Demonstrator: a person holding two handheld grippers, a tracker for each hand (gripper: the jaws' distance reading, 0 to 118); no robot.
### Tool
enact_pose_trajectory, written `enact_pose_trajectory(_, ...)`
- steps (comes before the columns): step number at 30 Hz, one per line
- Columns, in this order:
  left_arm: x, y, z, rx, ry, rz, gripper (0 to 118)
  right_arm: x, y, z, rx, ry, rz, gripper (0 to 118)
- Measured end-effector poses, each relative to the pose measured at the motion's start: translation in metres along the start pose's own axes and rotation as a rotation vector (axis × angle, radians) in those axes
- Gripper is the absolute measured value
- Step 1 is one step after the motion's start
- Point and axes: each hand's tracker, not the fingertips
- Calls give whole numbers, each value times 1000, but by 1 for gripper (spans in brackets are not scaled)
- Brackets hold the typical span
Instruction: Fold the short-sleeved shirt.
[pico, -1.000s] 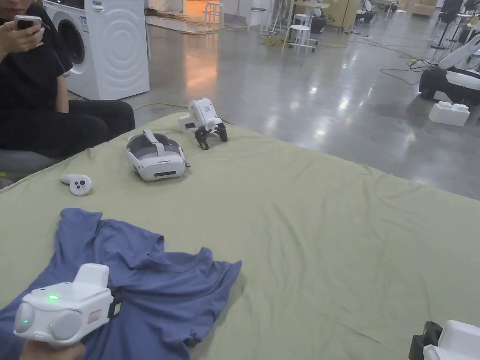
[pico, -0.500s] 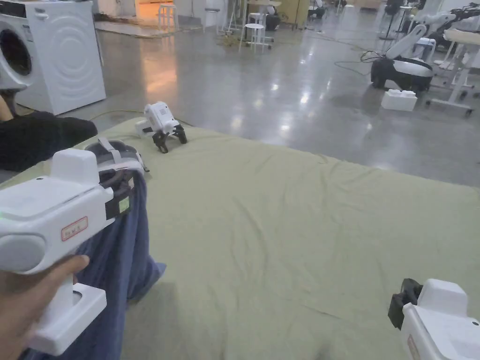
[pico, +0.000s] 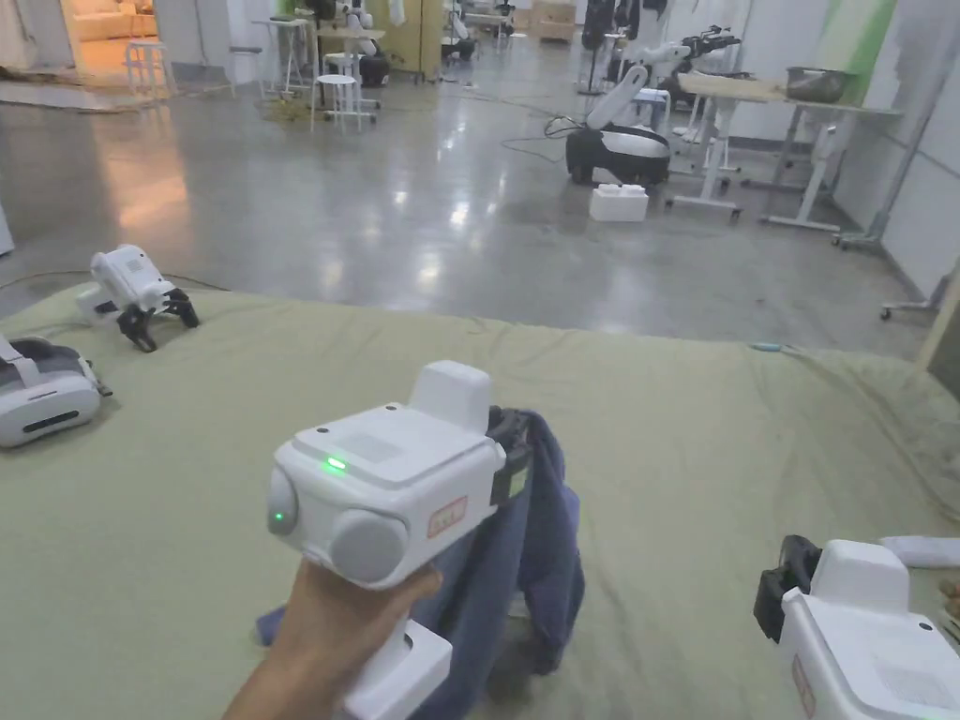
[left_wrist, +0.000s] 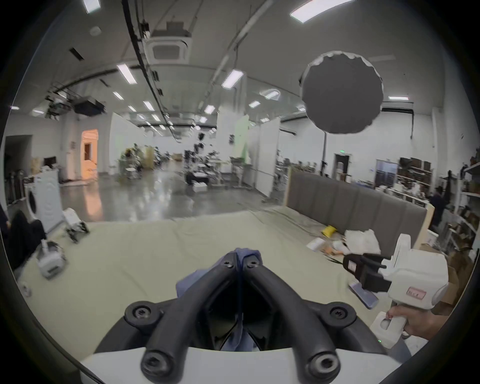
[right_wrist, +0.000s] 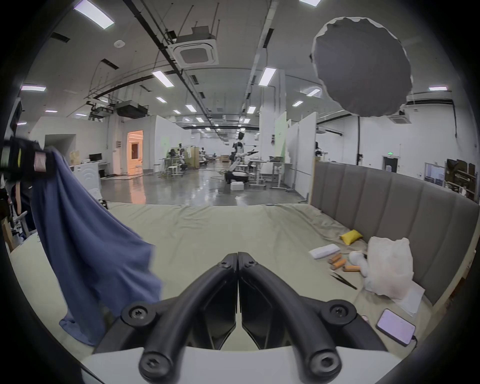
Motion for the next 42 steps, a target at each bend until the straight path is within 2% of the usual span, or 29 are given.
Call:
enact_pose_trajectory(5, 52, -63, -47, -136, -124, 61, 0, 41, -14, 6, -32, -76, -16, 0)
enact_pose_trajectory(10, 76, -116, -64, -221, -134, 84, 0, 62, -30, 9, -75, -107, -26, 0)
enact_pose_trajectory(11, 78, -122, -63, -241, -130, 91, 4, 63, -33, 8, -86, -107, -27, 0)
enact_pose_trajectory(13, 75, -125, -62, -253, -128, 100, 31, 62, -36, 9, -100, -101, -28, 0)
enact_pose_trajectory(15, 71, -120, -52, -241, -77, 94, 73, 58, -36, 11, -100, -86, -27, 0)
enact_pose_trajectory(16, 66, -115, -46, -216, -53, 78, 80, 52, -33, 13, -93, -73, -29, 0)
enact_pose_trajectory(17, 60, -109, -36, -164, -29, 65, 80, 46, -30, 16, -80, -54, -29, 0)
enact_pose_trajectory(21, 32, -81, 0, -31, 114, 47, 80, 14, -13, 22, -14, 22, -21, 0)
enact_pose_trajectory(23, 16, -68, 18, 28, 191, 39, 76, -6, -2, 23, 20, 55, -21, 0)
enact_pose_trajectory(24, 10, -64, 27, 62, 223, 33, 65, -14, 3, 24, 38, 69, -23, 0)
enact_pose_trajectory(27, -7, -55, 56, 133, 350, -2, 18, -38, 13, 25, 93, 96, -19, 0)
enact_pose_trajectory(29, -17, -55, 72, 179, 443, -16, 0, -51, 19, 24, 104, 114, -20, 0)
enact_pose_trajectory(36, -45, -66, 102, 207, 591, 5, 0, -78, 26, 23, 139, 141, -15, 0)
enact_pose_trajectory(42, -87, -93, 90, 55, 594, 101, 0, -80, 22, 15, 114, 155, -4, 0)
